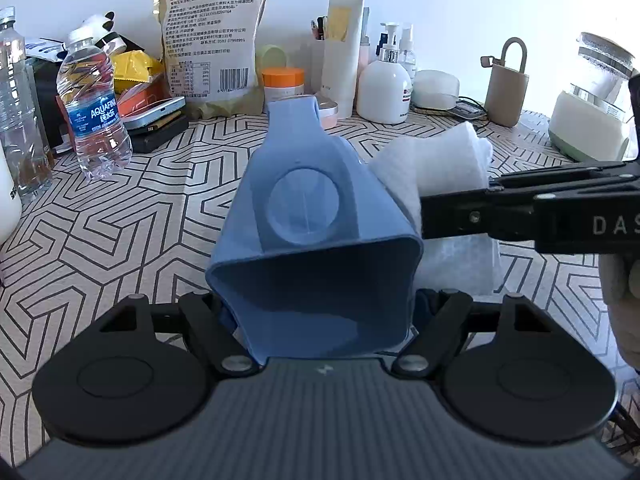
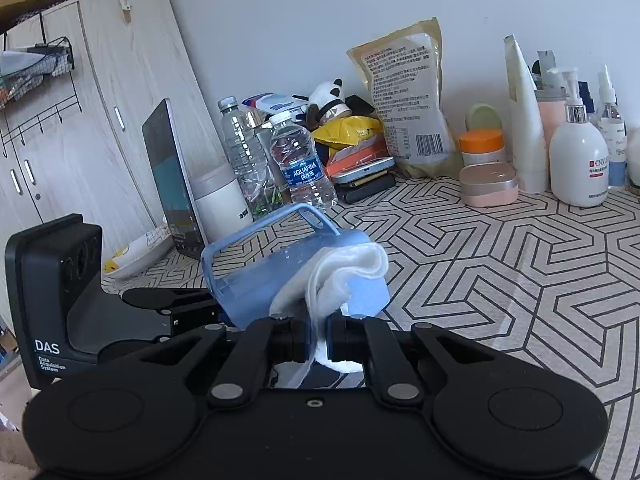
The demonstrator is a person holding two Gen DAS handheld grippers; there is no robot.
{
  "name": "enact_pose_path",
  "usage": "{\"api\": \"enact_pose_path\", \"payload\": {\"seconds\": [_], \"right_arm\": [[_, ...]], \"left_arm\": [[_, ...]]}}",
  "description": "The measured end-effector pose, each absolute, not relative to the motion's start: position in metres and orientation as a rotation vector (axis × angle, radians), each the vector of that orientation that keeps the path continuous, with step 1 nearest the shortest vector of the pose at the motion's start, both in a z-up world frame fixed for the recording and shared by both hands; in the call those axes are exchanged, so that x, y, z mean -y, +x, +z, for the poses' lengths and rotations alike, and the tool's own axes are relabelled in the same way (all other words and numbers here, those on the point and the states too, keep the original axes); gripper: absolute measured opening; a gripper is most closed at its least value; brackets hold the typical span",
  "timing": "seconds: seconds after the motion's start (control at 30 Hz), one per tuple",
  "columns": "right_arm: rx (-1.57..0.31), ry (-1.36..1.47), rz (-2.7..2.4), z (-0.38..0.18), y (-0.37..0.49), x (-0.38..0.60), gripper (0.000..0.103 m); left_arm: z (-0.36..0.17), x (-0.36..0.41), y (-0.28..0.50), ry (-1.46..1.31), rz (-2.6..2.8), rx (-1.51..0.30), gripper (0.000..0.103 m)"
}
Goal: Clean container
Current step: 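Rub the cloth over the container's outer wall with the right tool, then wipe the white cloth along the blue container's side wall with the right tool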
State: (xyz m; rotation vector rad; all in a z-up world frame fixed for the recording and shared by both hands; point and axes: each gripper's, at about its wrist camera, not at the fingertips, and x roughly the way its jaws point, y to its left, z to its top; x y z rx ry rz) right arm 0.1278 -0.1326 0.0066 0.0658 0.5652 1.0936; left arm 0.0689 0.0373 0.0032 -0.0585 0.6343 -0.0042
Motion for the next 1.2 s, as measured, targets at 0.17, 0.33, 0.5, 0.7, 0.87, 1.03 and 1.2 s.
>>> {"api": "enact_pose_path", "payload": {"seconds": [0.17, 0.33, 0.5, 0.7, 0.87, 1.03, 1.2], "right_arm": [[-0.565, 0.063, 1.064, 0.006, 0.132, 0.134, 0.013], [-0.595, 0.027, 1.017, -0.001, 0.139, 0.13, 0.014], [-0.609, -0.012, 0.993, -0.005, 0.141, 0.127, 0.015], [-0.575, 0.062, 1.083, 0.003, 0.137, 0.135, 0.016], [-0.538, 0.13, 1.148, 0.009, 0.134, 0.141, 0.016], [-0.474, 0.109, 1.221, 0.017, 0.12, 0.135, 0.016], [-0.485, 0.088, 1.131, 0.015, 0.126, 0.136, 0.017]], "left_arm": [[0.004, -0.037, 0.066, -0.07, -0.032, -0.626, 0.075], [0.004, -0.035, 0.065, -0.063, -0.036, -0.625, 0.075], [0.004, -0.032, 0.066, -0.045, -0.028, -0.631, 0.075], [0.004, -0.032, 0.066, -0.045, -0.005, -0.639, 0.076], [0.004, -0.032, 0.066, -0.046, -0.005, -0.64, 0.076], [0.004, -0.031, 0.066, -0.038, -0.009, -0.64, 0.075], [0.004, -0.029, 0.066, -0.028, -0.01, -0.639, 0.075]]}}
